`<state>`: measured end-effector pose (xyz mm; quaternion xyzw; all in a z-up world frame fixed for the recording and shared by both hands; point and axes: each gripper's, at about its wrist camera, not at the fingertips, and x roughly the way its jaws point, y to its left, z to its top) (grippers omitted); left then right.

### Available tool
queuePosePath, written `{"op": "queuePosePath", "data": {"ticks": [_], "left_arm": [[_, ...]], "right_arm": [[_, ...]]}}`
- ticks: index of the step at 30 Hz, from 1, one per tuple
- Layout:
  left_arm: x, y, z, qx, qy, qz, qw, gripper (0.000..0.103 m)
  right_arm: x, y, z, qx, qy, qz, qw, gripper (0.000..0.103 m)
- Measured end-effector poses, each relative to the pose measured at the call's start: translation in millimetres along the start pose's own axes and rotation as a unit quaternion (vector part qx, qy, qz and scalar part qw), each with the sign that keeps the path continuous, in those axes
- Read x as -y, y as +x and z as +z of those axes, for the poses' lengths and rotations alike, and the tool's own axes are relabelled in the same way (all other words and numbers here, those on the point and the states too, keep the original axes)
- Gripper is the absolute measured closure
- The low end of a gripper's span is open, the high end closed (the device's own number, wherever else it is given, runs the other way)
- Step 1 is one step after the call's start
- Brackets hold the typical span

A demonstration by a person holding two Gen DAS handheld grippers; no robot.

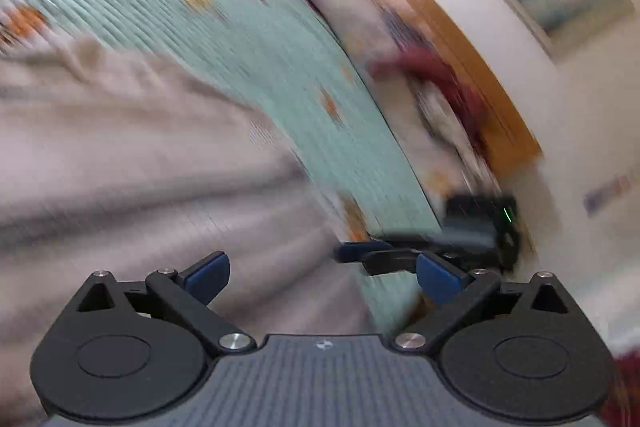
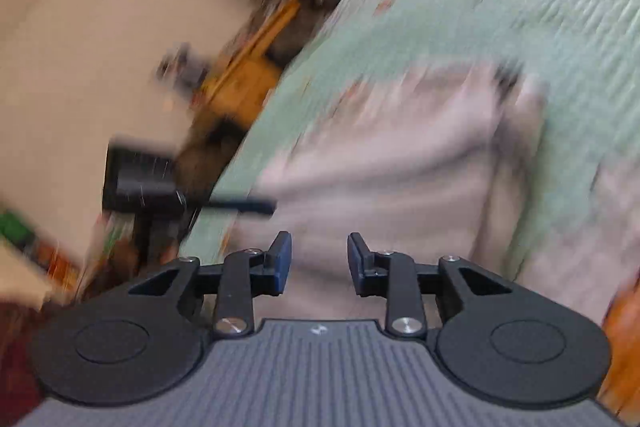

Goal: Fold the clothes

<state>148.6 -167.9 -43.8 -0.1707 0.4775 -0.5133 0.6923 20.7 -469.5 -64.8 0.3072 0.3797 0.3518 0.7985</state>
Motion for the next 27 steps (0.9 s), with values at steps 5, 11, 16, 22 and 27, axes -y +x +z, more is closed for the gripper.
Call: {"op": "queuePosePath", "data": {"ticks": [5,11,16,22,27], "left_arm": [[-7,37,-21,-0.049,-0.001,0.034,0.9982,0.005],[-29,46,25,-0.025,-0.028,0.016,0.9992,0.005],[-63,65,71,0.007,-0.07,0.034,0.997,0.005],[-103,67,112,0.074,-0.129,0.049,0.9877,0.008],[-95,32,118,0.12,-0.144,0.062,0.9803,0.008]], "right_arm": [[8,14,-32,-0.048,0.015,0.003,0.999,0.07],[59,17,16,0.002,0.061,0.02,0.998,0.07],[92,30,66,0.029,0.084,0.022,0.996,0.07],[114,54,105,0.05,0.104,-0.014,0.993,0.071],[122,26,94,0.117,0.131,-0.025,0.984,0.068]]}}
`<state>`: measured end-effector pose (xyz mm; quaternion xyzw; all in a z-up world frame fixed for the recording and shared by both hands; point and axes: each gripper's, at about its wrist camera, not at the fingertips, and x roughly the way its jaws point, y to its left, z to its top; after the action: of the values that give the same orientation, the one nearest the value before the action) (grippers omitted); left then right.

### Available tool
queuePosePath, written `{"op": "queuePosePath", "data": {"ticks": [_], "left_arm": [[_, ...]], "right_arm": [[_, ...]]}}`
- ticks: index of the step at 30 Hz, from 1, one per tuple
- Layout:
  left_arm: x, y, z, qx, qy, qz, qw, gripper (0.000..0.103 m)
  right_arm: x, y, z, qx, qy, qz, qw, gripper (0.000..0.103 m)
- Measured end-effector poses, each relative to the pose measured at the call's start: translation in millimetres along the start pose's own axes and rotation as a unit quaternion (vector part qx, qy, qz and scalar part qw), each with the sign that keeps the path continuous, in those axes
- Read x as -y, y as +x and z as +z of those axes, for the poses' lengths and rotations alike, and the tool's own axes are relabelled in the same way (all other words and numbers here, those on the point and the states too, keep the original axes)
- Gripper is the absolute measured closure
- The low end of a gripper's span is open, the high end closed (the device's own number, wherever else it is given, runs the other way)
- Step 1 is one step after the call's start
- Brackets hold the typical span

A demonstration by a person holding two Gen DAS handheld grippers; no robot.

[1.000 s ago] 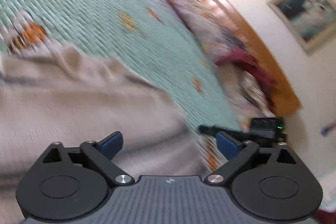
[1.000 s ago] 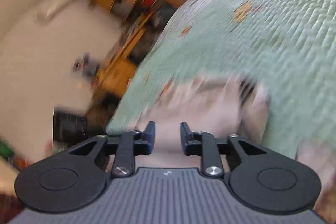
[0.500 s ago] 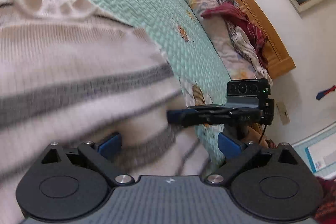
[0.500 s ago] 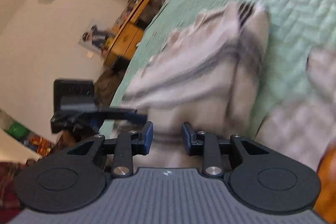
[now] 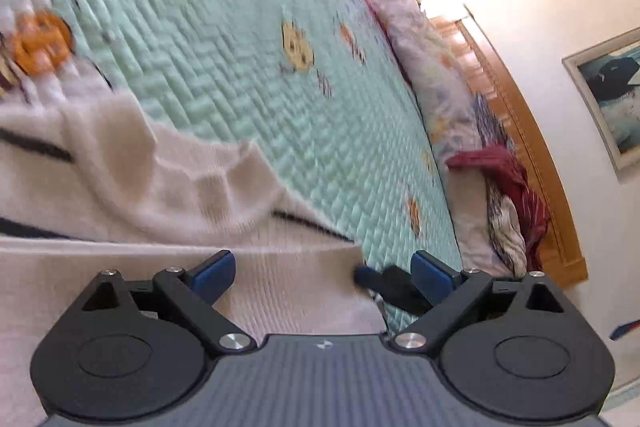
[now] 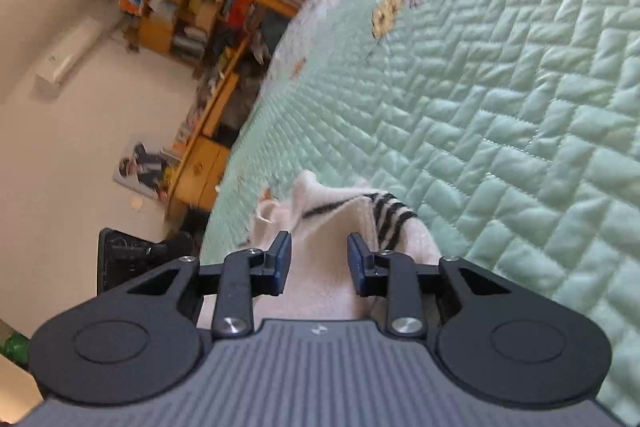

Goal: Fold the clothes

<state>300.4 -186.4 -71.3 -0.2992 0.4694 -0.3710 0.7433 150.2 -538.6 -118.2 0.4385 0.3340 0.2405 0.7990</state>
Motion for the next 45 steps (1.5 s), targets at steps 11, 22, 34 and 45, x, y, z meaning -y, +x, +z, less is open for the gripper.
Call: {"op": "queuePosePath", "data": {"ticks": [11,22,34,45], "left_arm": [[-4,-131,-97,-0.067,0.102,0.035,0.992,0.002],[-63,-132,-52,-0.017,0.055,0.001,0.9984,0.008],[-107,-143,10,0.087,-0.029,0.019,0.9956,0.01],[-26,-154,-50,0.049,0.039,-0.02,0.9978,0.001]], "right_arm": [[-135,23,-119,-0.221,-0.193,0.11,0.95,0.052],[-115,119,-87,-0.295,-0.173,0.066,0.937,0.092],[-71,145,-14,-0.124,-0.052,-0.022,0.991,0.09],[-122,49,-67,-0.059,-0.077,0.001,0.995,0.055]]}}
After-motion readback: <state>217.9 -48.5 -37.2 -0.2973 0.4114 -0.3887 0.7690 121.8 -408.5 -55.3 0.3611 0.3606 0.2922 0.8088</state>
